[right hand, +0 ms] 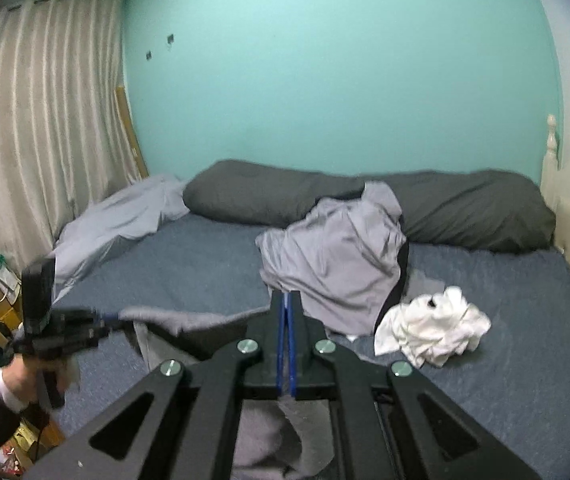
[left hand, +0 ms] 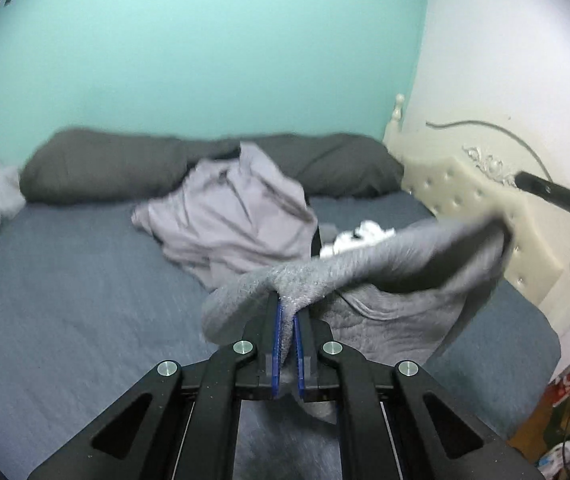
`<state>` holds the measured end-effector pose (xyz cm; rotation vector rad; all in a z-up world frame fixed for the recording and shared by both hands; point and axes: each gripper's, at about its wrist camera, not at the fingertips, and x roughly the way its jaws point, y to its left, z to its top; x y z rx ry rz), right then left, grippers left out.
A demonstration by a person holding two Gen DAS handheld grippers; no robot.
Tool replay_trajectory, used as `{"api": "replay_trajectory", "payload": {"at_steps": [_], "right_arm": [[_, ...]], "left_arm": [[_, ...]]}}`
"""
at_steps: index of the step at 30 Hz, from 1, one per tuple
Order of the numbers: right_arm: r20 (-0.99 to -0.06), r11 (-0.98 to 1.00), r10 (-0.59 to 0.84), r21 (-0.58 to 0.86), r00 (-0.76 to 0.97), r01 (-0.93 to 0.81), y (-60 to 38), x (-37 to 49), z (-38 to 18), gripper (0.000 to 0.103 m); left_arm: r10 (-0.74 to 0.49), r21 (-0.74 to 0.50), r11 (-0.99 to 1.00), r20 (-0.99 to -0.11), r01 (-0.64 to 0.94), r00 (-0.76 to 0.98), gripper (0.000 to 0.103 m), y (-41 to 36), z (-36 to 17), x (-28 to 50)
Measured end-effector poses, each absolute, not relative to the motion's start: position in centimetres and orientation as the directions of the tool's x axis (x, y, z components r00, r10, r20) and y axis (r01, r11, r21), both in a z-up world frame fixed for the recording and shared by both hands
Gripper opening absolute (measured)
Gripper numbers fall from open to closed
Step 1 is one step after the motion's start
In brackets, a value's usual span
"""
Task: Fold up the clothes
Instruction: 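Pinch the grey sweater edge with the right gripper while the left gripper holds the hood, then lift the grey sweater off the bed with both grippers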
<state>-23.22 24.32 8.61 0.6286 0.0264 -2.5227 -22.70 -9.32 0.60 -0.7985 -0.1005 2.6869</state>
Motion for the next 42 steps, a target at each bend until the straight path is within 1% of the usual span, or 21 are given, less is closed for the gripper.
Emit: {"api": "replay_trajectory", "payload": {"at_steps": [2,3,5,7,8,10,13,14,16,18,22,25,28,29,32,33,38,39,40,41,42], "right_arm": [[-0.425,-0.852,-0.504,0.101,-0.752,0.514,24.5,-22.4,9.8,0.0],[-0.435,-0.85,-0.505,0.1,-0.746,0.517,24.4,-22.4,9.7,0.0],[-0.453,-0.847,-0.506,0.097,-0.734,0.523,24.4,-22.2,9.3,0.0],[-0.472,-0.843,-0.506,0.094,-0.722,0.53,24.4,-22.1,9.0,0.0],[-0.492,-0.841,-0.506,0.1,-0.709,0.531,24.3,-22.2,8.3,0.0],[-0.553,-0.838,-0.504,0.125,-0.664,0.532,23.7,-22.9,5.5,0.0],[-0.619,-0.828,-0.5,0.138,-0.605,0.543,22.7,-23.3,1.2,0.0],[-0.641,-0.824,-0.499,0.143,-0.583,0.547,22.2,-23.4,-0.1,0.002],[-0.679,-0.816,-0.498,0.156,-0.54,0.557,21.4,-23.4,-2.9,0.009],[-0.702,-0.804,-0.507,0.177,-0.5,0.567,20.6,-23.2,-5.7,0.03],[-0.724,-0.775,-0.536,0.218,-0.434,0.593,18.9,-22.7,-10.3,0.03],[-0.735,-0.754,-0.544,0.215,-0.405,0.621,17.6,-22.2,-12.4,0.03],[-0.736,-0.734,-0.558,0.224,-0.382,0.641,16.3,-21.7,-14.1,0.034],[-0.735,-0.731,-0.564,0.232,-0.377,0.642,16.0,-21.7,-14.5,0.036],[-0.729,-0.724,-0.578,0.25,-0.367,0.643,15.1,-21.6,-15.5,0.047],[-0.727,-0.723,-0.581,0.254,-0.366,0.643,14.9,-21.6,-15.7,0.048],[-0.725,-0.729,-0.576,0.246,-0.378,0.639,14.1,-21.8,-16.6,0.048],[-0.727,-0.728,-0.575,0.246,-0.375,0.64,13.9,-22.0,-16.8,0.043],[-0.727,-0.727,-0.576,0.245,-0.374,0.642,13.8,-22.2,-17.0,0.037],[-0.726,-0.728,-0.576,0.245,-0.376,0.641,13.8,-22.4,-17.0,0.023],[-0.724,-0.732,-0.574,0.245,-0.382,0.636,13.9,-22.6,-17.1,0.018]], "left_arm": [[0.34,-0.144,-0.939,-0.515,-0.311,-0.787,0.005,-9.3,1.8,-23.1],[0.333,-0.12,-0.94,-0.532,-0.321,-0.778,0.005,-8.8,1.8,-23.1],[0.327,-0.097,-0.939,-0.559,-0.331,-0.762,0.005,-8.0,1.0,-23.2],[0.332,-0.102,-0.935,-0.587,-0.34,-0.738,0.005,-7.3,-0.5,-23.3],[0.335,-0.104,-0.933,-0.601,-0.345,-0.726,0.005,-6.9,-1.3,-23.4],[0.346,-0.116,-0.928,-0.617,-0.354,-0.706,0.005,-6.2,-2.8,-23.3],[0.356,-0.125,-0.923,-0.635,-0.364,-0.685,0.005,-5.3,-4.6,-23.0],[0.359,-0.127,-0.921,-0.642,-0.368,-0.678,0.005,-5.0,-5.1,-23.0],[0.36,-0.12,-0.918,-0.656,-0.379,-0.663,0.005,-4.3,-6.0,-23.3],[0.362,-0.119,-0.915,-0.665,-0.386,-0.653,0.005,-3.8,-6.7,-23.4],[0.371,-0.129,-0.91,-0.678,-0.394,-0.635,0.005,-3.4,-7.9,-23.7],[0.376,-0.138,-0.908,-0.683,-0.396,-0.626,0.005,-3.3,-8.7,-24.0],[0.381,-0.146,-0.907,-0.687,-0.396,-0.619,0.005,-3.2,-9.3,-24.3],[0.381,-0.147,-0.906,-0.688,-0.396,-0.618,0.005,-3.3,-9.4,-24.3],[0.385,-0.15,-0.905,-0.69,-0.399,-0.613,0.005,-3.2,-9.7,-24.5],[0.387,-0.152,-0.904,-0.689,-0.4,-0.612,0.005,-3.3,-9.8,-24.6],[0.399,-0.162,-0.9,-0.683,-0.405,-0.612,0.005,-3.4,-10.0,-24.7],[0.4,-0.162,-0.899,-0.683,-0.407,-0.612,0.005,-3.4,-10.0,-24.7],[0.402,-0.162,-0.898,-0.682,-0.41,-0.611,0.005,-3.5,-10.1,-24.7],[0.401,-0.161,-0.898,-0.683,-0.409,-0.61,0.005,-3.5,-10.1,-24.7],[0.4,-0.161,-0.898,-0.685,-0.409,-0.609,0.005,-3.6,-10.2,-24.8]]}}
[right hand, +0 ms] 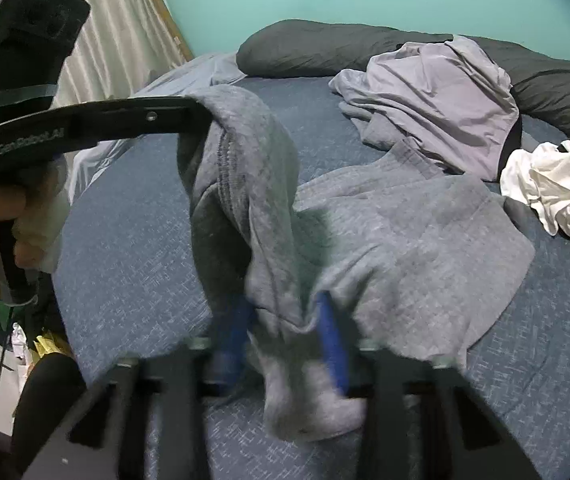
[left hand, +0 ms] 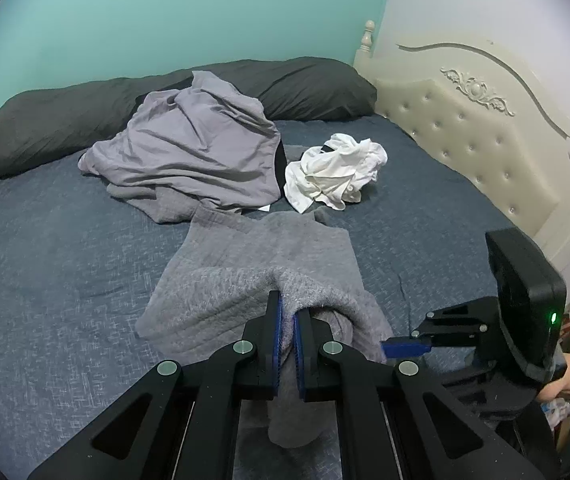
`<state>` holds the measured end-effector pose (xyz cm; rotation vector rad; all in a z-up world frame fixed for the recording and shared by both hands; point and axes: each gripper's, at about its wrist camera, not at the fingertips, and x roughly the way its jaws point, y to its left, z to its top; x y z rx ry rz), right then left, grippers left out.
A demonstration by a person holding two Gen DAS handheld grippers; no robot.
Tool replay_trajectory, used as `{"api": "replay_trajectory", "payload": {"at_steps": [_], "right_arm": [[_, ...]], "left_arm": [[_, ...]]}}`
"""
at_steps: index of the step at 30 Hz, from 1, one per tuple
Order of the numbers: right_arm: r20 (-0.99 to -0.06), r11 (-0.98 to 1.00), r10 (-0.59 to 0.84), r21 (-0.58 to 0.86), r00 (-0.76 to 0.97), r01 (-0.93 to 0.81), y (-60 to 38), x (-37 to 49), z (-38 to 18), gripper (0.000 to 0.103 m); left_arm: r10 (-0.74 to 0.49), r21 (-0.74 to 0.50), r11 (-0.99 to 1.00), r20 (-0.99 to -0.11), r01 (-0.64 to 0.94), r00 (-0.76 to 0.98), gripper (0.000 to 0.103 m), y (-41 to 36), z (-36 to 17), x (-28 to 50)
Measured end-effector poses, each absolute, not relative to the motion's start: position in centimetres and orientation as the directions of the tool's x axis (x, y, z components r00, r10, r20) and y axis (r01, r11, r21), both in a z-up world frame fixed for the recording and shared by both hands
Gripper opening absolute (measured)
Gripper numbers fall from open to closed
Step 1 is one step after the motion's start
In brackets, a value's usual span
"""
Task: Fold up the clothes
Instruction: 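Lift the grey sweater off the bed with both grippers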
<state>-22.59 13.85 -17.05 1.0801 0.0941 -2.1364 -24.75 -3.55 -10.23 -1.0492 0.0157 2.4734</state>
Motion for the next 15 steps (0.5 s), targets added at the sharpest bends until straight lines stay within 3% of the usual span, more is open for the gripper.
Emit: {"api": "replay_trajectory", "payload": {"at_steps": [3,8,12,15], "right_arm": [[-0.701,-0.748,-0.584,0.269,-0.409,0.607,14.8,-23.2,-16.7,0.01],[-0.68,-0.788,-0.566,0.281,-0.466,0.548,16.7,-24.8,-15.1,0.009],[-0.682,-0.808,-0.549,0.284,-0.484,0.516,17.9,-26.2,-13.8,0.008],[-0.685,-0.814,-0.54,0.276,-0.489,0.511,18.1,-26.7,-13.1,0.008]], "left_arm": [[0.393,-0.156,-0.901,-0.69,-0.405,-0.608,0.006,-3.9,-10.7,-24.8],[0.391,-0.162,-0.893,-0.739,-0.419,-0.548,0.008,-4.7,-12.9,-24.6],[0.394,-0.153,-0.884,-0.754,-0.442,-0.526,0.021,-5.3,-14.2,-22.7],[0.38,-0.133,-0.883,-0.764,-0.45,-0.521,0.024,-5.9,-15.0,-20.8]]}}
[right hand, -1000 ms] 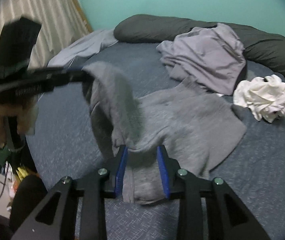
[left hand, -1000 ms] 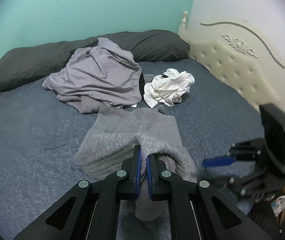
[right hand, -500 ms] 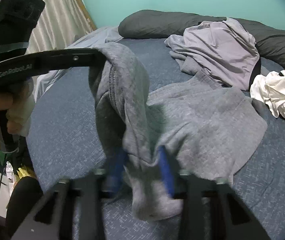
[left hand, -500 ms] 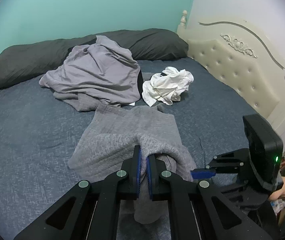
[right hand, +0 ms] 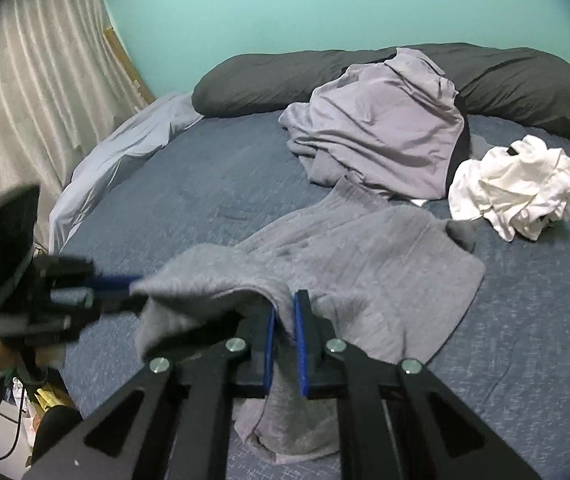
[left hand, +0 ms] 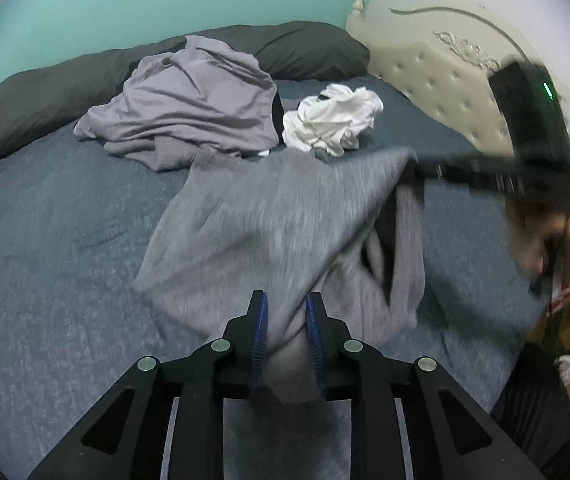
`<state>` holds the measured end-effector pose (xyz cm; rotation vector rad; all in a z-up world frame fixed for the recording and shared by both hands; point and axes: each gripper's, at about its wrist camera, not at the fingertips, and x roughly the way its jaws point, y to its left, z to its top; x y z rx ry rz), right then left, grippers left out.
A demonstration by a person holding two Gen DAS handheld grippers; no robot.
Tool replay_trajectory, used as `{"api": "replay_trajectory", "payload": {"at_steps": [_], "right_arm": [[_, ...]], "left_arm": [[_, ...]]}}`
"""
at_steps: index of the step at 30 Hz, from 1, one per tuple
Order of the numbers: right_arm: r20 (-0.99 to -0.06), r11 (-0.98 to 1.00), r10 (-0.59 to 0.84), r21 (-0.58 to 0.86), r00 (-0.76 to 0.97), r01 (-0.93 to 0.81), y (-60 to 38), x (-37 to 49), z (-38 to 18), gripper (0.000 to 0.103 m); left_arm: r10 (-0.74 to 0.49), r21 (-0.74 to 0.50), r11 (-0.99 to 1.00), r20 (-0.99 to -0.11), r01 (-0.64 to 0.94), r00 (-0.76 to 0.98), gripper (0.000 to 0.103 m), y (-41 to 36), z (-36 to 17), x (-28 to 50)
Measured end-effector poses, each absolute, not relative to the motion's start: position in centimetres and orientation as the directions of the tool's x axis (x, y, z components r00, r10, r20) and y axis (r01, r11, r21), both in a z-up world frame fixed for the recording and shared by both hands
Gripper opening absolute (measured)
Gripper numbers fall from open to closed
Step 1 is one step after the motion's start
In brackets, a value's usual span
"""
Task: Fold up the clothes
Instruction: 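Lift the grey sweater off the bed with both grippers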
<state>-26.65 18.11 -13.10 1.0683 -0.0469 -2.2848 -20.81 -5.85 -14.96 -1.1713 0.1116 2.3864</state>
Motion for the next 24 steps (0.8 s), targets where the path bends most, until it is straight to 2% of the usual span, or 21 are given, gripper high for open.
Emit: {"api": "replay_trajectory", "payload": {"at_steps": [7,10,24], "right_arm": [[-0.703,-0.834,-0.517,0.287,-0.488,0.47,18.9,-28.1,-13.2,0.008],[-0.705,-0.837,-0.518,0.302,-0.484,0.456,19.3,-28.3,-13.2,0.008],[-0.709,-0.83,-0.529,0.317,-0.467,0.459,20.0,-27.7,-13.2,0.008]], "left_arm": [[0.374,-0.074,-0.854,-0.776,-0.515,-0.508,0.025,-4.9,-15.9,-17.3],[0.363,-0.023,-0.824,-0.788,-0.566,-0.497,0.032,-3.1,-16.7,-16.4],[0.265,0.114,-0.82,-0.793,-0.561,-0.548,0.035,-0.4,-20.1,-18.8]]}}
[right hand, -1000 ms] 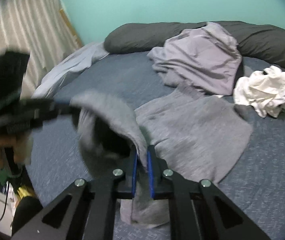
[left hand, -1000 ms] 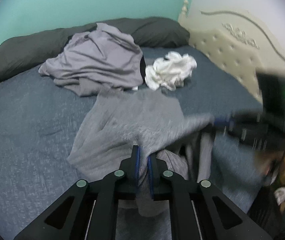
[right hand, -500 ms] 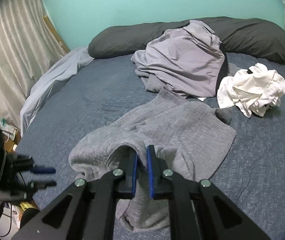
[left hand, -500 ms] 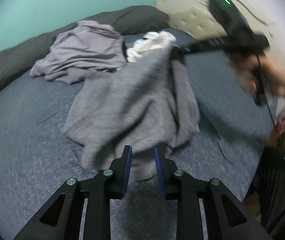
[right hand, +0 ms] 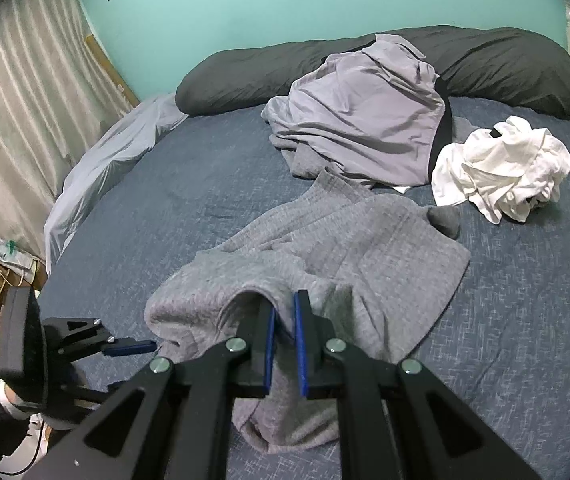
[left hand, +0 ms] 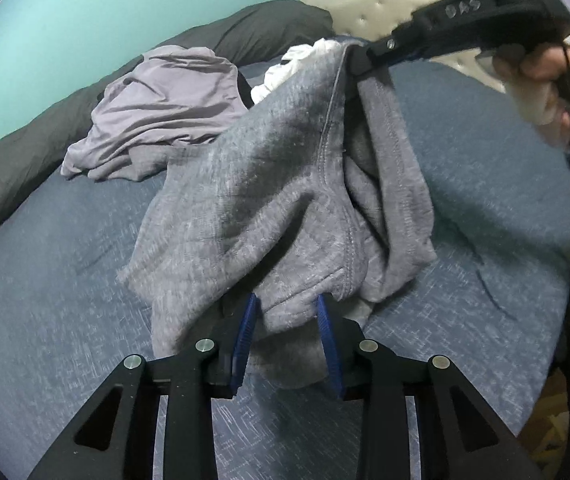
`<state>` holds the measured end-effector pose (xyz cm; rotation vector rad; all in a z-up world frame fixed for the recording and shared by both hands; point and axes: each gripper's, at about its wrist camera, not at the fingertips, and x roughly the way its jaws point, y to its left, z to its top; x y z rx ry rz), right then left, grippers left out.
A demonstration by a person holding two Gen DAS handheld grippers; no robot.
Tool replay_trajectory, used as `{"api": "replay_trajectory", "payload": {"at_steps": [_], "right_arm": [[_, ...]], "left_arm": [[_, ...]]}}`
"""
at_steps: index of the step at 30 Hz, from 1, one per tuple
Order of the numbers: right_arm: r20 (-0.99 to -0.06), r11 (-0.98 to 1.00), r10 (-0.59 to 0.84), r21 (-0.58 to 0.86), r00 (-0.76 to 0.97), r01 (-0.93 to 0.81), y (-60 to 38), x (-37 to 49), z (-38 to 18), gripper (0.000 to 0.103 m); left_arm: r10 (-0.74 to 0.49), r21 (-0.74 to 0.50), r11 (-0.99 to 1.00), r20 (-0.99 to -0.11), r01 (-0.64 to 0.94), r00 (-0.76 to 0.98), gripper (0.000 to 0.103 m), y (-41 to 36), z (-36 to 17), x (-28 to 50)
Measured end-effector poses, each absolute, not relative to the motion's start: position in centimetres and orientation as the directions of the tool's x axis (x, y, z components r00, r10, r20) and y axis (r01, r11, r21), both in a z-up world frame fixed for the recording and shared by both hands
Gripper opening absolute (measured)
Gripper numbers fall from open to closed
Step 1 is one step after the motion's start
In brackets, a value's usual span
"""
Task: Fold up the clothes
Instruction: 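Lift the grey sweater off the bed with both grippers, then hold the sweater up with both grippers, letting it hang open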
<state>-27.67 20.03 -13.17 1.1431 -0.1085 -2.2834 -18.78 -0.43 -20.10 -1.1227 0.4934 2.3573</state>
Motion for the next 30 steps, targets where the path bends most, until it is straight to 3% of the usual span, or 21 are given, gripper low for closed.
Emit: {"api": "replay_trajectory", "payload": {"at_steps": [5,7,8,17,30], "right_arm": [[-0.707,-0.823,-0.536,0.318,-0.461,0.47,20.1,-27.5,-13.1,0.008],[-0.705,-0.821,-0.539,0.318,-0.46,0.474,20.1,-27.4,-13.0,0.008],[-0.703,-0.819,-0.542,0.319,-0.46,0.477,20.1,-27.3,-13.0,0.008],[-0.668,-0.795,-0.578,0.33,-0.468,0.51,20.6,-26.3,-10.8,0.008],[-0.53,-0.789,-0.599,0.265,-0.6,0.554,22.8,-23.2,2.0,0.008]], "left_arm": [[0.249,0.123,-0.823,-0.799,-0.554,-0.547,0.032,-0.1,-21.0,-19.5],[0.246,0.124,-0.83,-0.794,-0.544,-0.556,0.011,-0.3,-21.0,-19.7],[0.24,0.129,-0.833,-0.792,-0.538,-0.562,0.01,-0.4,-20.9,-19.7],[0.292,0.078,-0.874,-0.706,-0.48,-0.645,0.008,-3.1,-15.0,-19.6],[0.335,0.037,-0.91,-0.522,-0.413,-0.785,0.007,-6.2,1.1,-18.8]]}}
